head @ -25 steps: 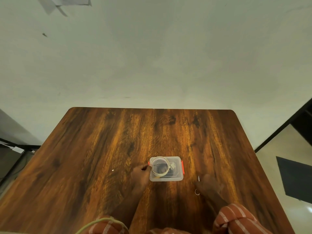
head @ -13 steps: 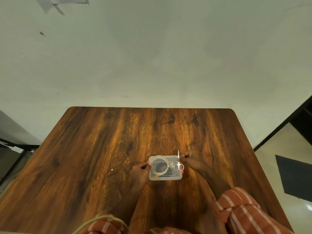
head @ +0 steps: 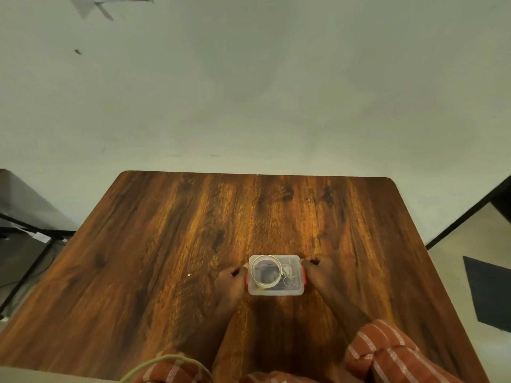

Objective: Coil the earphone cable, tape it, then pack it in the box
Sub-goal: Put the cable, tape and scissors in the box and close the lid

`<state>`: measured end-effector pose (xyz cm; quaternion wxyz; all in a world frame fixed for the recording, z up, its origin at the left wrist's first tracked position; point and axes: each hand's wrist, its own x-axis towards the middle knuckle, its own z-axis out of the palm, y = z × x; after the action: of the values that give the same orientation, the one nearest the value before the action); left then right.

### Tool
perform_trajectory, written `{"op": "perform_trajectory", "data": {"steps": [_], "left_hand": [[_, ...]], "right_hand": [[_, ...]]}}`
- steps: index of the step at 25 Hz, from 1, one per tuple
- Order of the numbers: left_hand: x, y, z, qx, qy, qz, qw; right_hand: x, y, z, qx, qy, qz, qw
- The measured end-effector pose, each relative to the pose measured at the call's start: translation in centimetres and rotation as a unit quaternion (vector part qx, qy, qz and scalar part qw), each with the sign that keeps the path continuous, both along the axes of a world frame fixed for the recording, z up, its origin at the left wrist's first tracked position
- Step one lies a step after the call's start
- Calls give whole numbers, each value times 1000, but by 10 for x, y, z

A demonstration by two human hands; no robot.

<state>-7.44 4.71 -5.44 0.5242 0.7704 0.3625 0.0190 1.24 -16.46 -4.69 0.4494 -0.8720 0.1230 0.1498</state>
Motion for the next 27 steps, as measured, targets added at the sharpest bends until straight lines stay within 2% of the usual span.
{"op": "perform_trajectory", "data": {"steps": [2, 5, 6, 7, 10, 16, 22, 24, 27], "left_hand": [[2, 1, 0, -32, -4, 28, 999], [7, 0, 4, -63, -16, 35, 997], [11, 0, 7, -69, -21, 38, 997], [15, 1, 9, -74, -25, 41, 996], [34, 4, 17, -98, -39, 50, 993], [77, 11, 33, -148, -38, 47, 987], [86, 12, 33, -196, -8, 43, 980], [84, 15, 33, -164, -3, 13, 986], [83, 28, 55, 6, -2, -78, 997]], "right_hand": [[-8, -6, -5, 8, 15, -20, 1000], [-17, -5, -6, 135, -11, -47, 990], [-17, -4, -5, 151, -31, -58, 986], [-13, -2, -5, 139, -39, -55, 988], [7, 7, -2, 79, 37, -33, 996], [45, 26, 16, 132, 58, -28, 989], [44, 27, 13, 145, 80, 6, 986], [39, 23, 14, 110, 64, 27, 992], [48, 21, 35, -22, -28, 86, 996]]}}
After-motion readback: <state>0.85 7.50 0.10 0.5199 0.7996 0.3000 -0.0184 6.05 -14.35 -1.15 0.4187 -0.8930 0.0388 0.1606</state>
